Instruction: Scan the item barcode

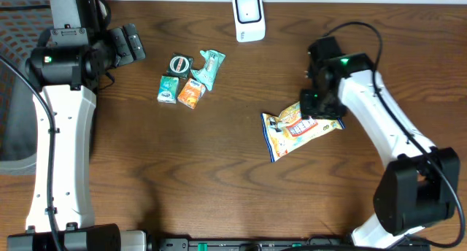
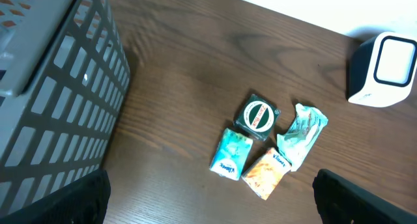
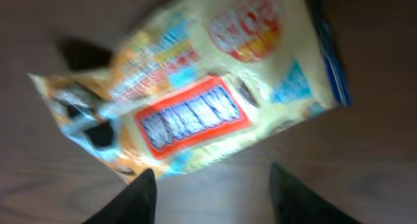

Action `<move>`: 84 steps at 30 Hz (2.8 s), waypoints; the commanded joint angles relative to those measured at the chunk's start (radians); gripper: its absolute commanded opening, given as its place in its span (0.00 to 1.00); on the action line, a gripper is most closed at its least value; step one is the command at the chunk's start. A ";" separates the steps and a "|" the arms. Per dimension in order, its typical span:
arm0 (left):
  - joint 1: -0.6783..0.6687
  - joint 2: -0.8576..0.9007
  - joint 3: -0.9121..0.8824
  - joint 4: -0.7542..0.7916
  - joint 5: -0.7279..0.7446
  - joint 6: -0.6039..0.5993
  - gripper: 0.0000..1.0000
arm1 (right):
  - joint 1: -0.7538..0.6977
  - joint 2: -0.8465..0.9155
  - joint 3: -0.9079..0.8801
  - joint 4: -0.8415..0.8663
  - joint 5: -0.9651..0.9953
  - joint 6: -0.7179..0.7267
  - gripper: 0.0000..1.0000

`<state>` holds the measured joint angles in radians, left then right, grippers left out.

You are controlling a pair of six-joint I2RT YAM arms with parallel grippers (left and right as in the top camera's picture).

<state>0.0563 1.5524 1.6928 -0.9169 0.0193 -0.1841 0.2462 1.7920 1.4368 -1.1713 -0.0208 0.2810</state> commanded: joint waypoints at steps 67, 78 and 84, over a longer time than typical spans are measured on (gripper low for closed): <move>0.000 0.006 -0.004 -0.002 -0.013 -0.009 0.98 | -0.089 0.034 -0.303 0.847 -0.349 0.389 0.59; 0.000 0.006 -0.004 -0.003 -0.013 -0.009 0.98 | -0.071 0.039 0.046 0.399 -0.216 0.086 0.42; 0.000 0.006 -0.004 -0.003 -0.013 -0.009 0.98 | 0.024 0.043 -0.033 0.209 -0.101 0.062 0.14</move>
<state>0.0563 1.5524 1.6928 -0.9169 0.0189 -0.1841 0.2234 1.8320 1.4612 -0.9642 -0.1841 0.3904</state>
